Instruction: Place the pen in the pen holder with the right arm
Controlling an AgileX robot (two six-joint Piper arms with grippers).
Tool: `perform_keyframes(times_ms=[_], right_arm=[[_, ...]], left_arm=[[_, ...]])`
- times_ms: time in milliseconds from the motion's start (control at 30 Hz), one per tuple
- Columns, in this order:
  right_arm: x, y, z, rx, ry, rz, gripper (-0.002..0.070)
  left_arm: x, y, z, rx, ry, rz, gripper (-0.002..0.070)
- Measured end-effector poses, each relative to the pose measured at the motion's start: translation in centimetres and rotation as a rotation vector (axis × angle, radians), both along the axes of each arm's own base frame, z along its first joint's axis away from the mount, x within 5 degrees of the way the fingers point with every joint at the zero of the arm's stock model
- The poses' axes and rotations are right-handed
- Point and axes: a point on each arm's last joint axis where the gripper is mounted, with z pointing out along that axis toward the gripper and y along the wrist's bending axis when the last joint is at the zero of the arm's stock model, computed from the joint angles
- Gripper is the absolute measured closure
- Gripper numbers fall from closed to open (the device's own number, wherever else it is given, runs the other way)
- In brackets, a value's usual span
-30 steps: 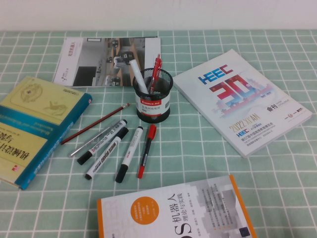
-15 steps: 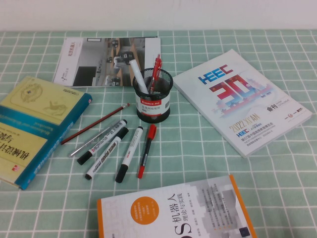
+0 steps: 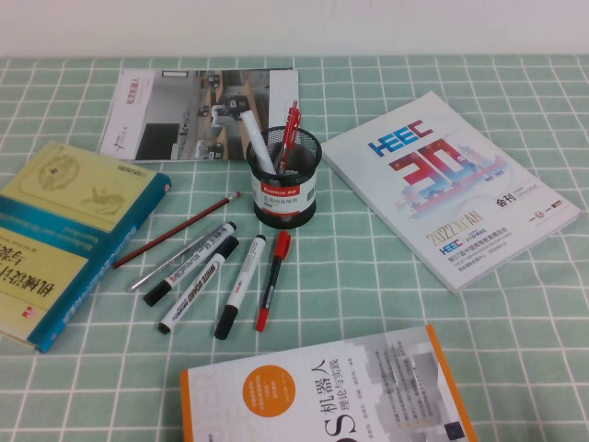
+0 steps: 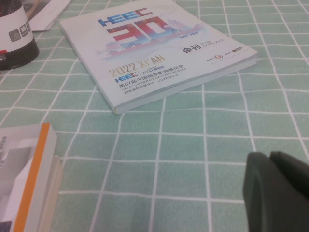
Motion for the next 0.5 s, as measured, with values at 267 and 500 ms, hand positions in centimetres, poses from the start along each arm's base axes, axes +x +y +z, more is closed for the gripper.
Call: perform_keyframes(times_ms=[267,500], right_arm=[[0.0,0.0,0.0,0.0,0.0,0.0,0.0695],[0.05,0.03,0.21,0.01,-0.023,0.0,0.0695]], left_arm=[[0.0,0.0,0.0,0.0,0.0,0.0,0.0681],[0.0,0.0,0.0,0.0,0.0,0.0,0.0681]])
